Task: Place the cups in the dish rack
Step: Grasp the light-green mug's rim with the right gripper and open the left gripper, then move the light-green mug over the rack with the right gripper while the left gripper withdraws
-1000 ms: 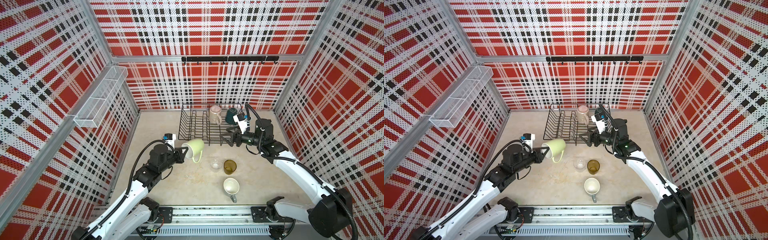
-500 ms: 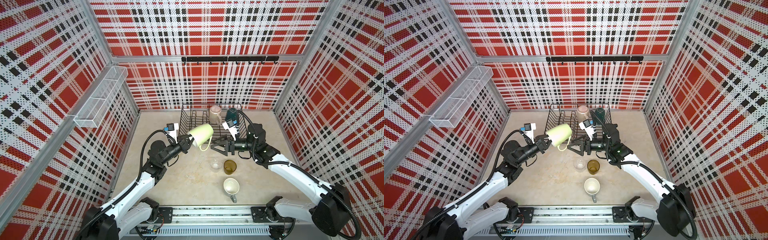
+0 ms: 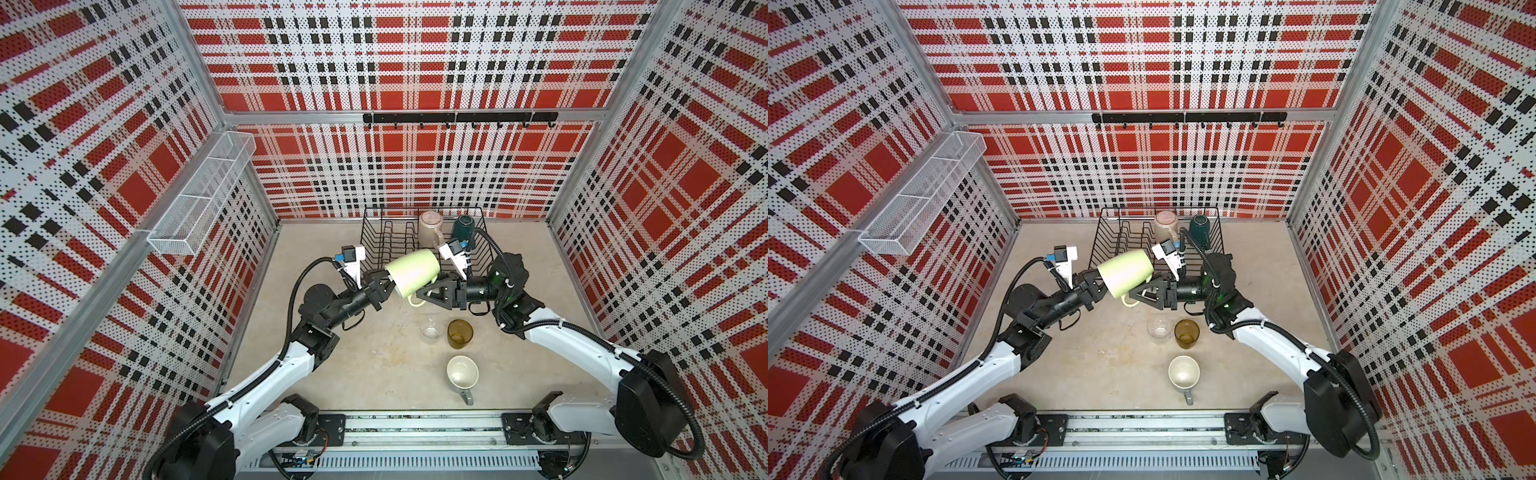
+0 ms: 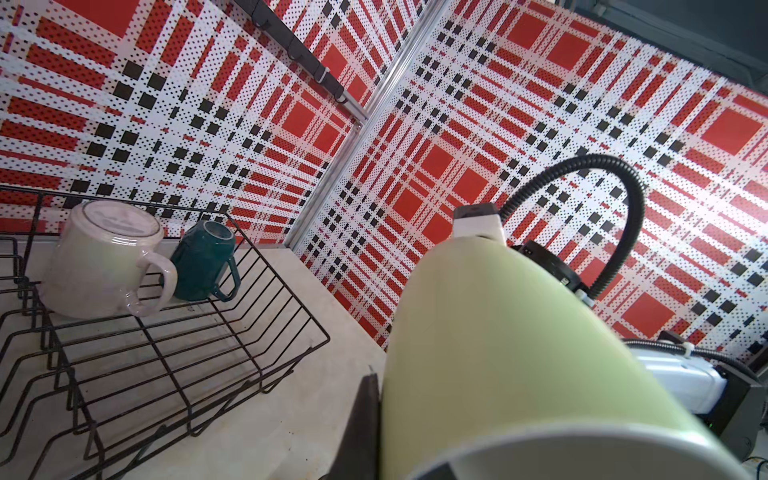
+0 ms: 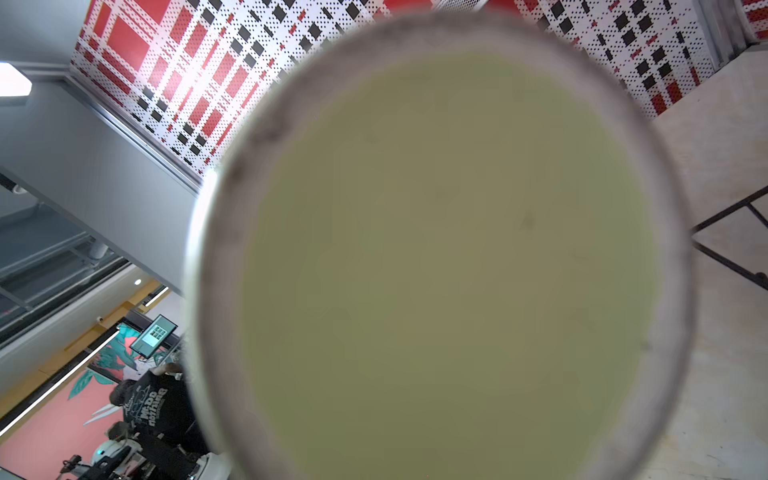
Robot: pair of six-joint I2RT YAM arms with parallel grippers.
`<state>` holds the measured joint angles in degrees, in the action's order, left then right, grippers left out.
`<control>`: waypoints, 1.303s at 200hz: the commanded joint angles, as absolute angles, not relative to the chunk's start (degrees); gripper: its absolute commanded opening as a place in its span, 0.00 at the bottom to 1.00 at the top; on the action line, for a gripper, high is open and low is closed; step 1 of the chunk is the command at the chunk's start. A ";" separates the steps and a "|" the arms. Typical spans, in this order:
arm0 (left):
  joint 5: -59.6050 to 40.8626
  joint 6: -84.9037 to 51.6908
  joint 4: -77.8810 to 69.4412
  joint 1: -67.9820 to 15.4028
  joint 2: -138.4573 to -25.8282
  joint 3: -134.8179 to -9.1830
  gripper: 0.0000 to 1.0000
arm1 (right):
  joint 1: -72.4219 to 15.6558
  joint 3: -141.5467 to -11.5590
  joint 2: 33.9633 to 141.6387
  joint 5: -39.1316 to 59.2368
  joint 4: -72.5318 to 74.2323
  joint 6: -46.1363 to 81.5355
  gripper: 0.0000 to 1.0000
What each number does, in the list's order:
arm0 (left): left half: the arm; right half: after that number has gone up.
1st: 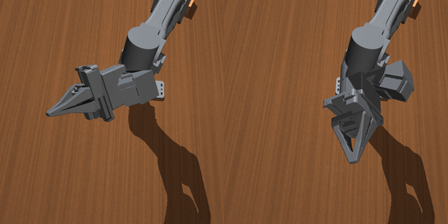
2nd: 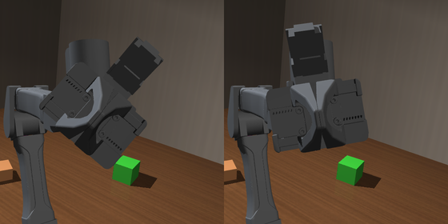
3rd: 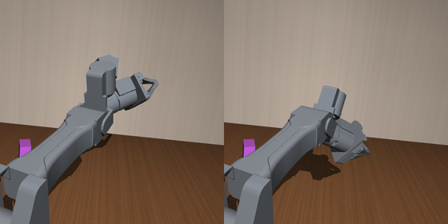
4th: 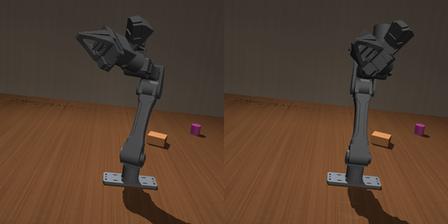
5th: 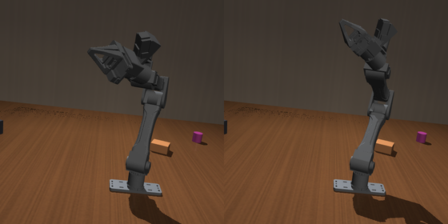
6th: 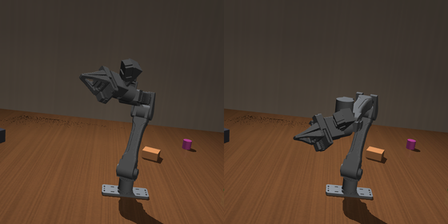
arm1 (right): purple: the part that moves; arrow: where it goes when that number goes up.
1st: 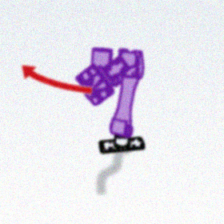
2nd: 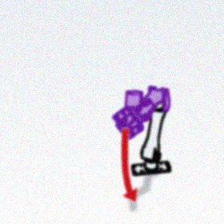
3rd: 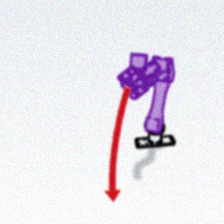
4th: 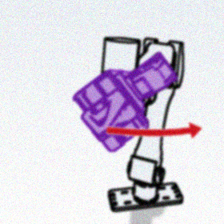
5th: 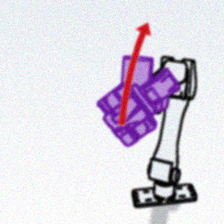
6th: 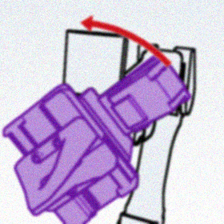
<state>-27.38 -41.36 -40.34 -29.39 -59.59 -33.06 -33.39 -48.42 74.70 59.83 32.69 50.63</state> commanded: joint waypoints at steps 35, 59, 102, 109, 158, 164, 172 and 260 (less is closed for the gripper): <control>-26.29 -44.27 -50.69 -28.99 -60.47 -33.98 0.00 | -34.19 -47.19 75.88 60.12 45.00 56.93 0.16; -26.01 -45.12 -50.79 -27.68 -60.38 -33.32 0.03 | -34.19 -47.45 76.00 59.60 45.27 57.14 0.02; -26.54 -45.53 -50.80 -26.10 -60.08 -32.64 0.68 | -33.58 -47.58 75.66 56.89 41.90 54.96 0.00; -26.46 -45.53 -50.76 -25.49 -59.80 -32.37 0.77 | -32.85 -47.55 75.35 56.04 41.10 54.39 0.00; -20.11 -45.62 -44.89 -16.35 -55.68 -27.87 0.89 | -20.86 -54.14 74.73 46.07 11.67 35.30 0.00; -19.24 -45.41 -43.61 -15.25 -55.04 -27.49 0.89 | -19.72 -55.88 75.32 43.33 6.73 30.34 0.00; -17.86 -44.87 -41.53 -14.67 -54.28 -27.32 0.89 | -18.36 -58.23 76.56 39.37 0.98 25.54 0.00; 1.17 -32.19 -18.43 -10.90 -48.32 -28.95 0.91 | -15.35 -76.97 96.92 4.44 -19.63 4.83 0.00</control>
<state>-5.56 -36.27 -25.43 -11.22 -49.69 -27.64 -15.46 -72.99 93.95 14.83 -16.45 12.86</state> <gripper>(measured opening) 0.905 0.160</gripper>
